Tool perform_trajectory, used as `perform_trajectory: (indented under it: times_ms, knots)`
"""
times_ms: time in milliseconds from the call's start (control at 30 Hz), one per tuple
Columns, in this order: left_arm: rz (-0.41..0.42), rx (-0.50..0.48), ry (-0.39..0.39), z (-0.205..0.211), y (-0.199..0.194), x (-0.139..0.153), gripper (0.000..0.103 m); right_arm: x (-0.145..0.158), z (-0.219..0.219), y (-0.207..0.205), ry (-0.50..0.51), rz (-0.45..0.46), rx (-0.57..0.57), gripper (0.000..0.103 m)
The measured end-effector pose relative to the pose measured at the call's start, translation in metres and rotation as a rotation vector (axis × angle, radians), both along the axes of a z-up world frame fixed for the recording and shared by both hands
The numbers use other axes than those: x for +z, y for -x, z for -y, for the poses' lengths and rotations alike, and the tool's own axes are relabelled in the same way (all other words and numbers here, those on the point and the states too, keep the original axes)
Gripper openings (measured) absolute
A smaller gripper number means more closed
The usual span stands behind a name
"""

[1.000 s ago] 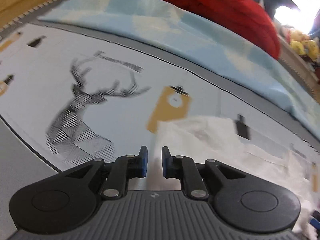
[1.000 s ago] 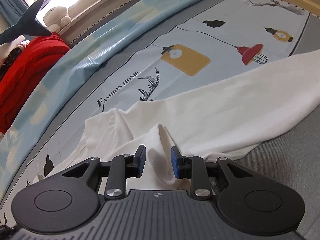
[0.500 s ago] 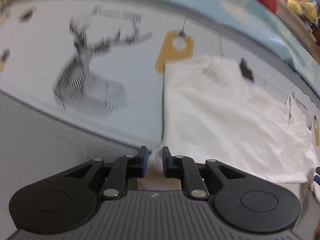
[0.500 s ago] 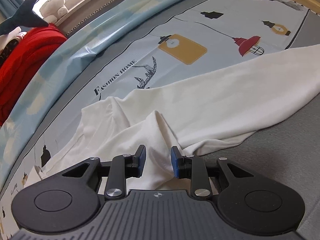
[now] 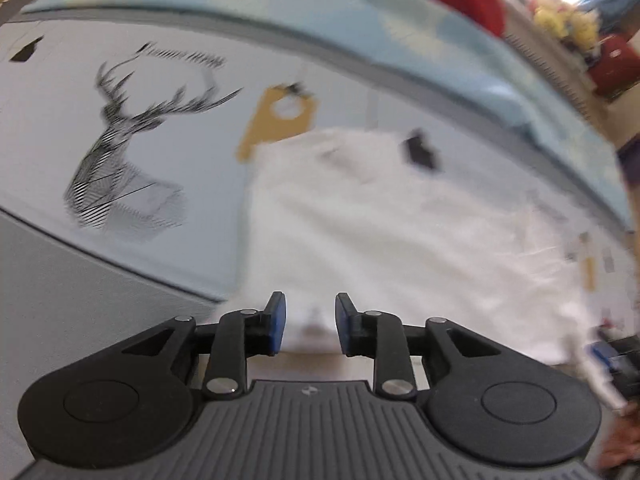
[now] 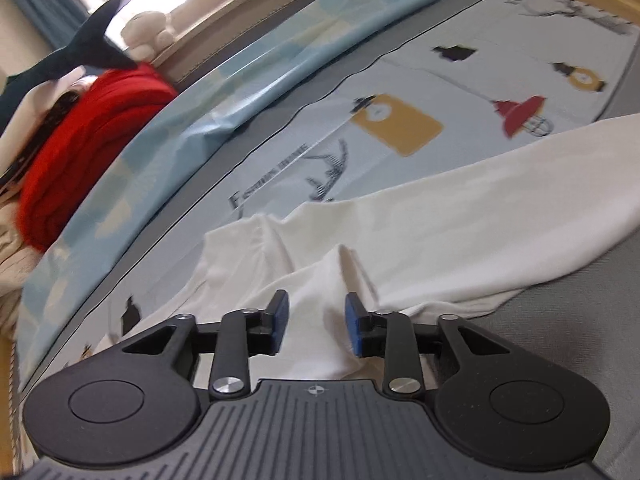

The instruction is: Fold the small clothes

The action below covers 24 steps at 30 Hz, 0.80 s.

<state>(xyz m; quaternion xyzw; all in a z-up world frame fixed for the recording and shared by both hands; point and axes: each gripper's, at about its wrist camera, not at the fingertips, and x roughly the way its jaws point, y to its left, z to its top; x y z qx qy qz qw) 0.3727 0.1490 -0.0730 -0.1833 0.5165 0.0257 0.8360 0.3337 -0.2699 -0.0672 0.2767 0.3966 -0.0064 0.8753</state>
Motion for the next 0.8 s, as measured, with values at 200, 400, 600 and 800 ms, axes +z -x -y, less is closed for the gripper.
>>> perform_trajectory:
  times_ms: [200, 400, 600, 800]
  knots:
    - [0.046, -0.035, 0.019, 0.032, 0.0, 0.02, 0.03, -0.033, 0.009, -0.008, 0.184, -0.208, 0.002, 0.042]
    - [0.028, -0.067, 0.022, 0.06, -0.006, 0.011, 0.03, -0.016, 0.06, 0.008, 0.179, -0.141, -0.211, 0.043]
    - [0.04, -0.128, -0.007, 0.078, -0.004, 0.007, 0.038, -0.007, 0.126, 0.027, 0.133, -0.075, -0.34, 0.043]
    - [0.038, -0.142, -0.053, 0.079, -0.002, 0.006, 0.04, -0.014, 0.212, 0.053, 0.128, -0.102, -0.5, 0.043]
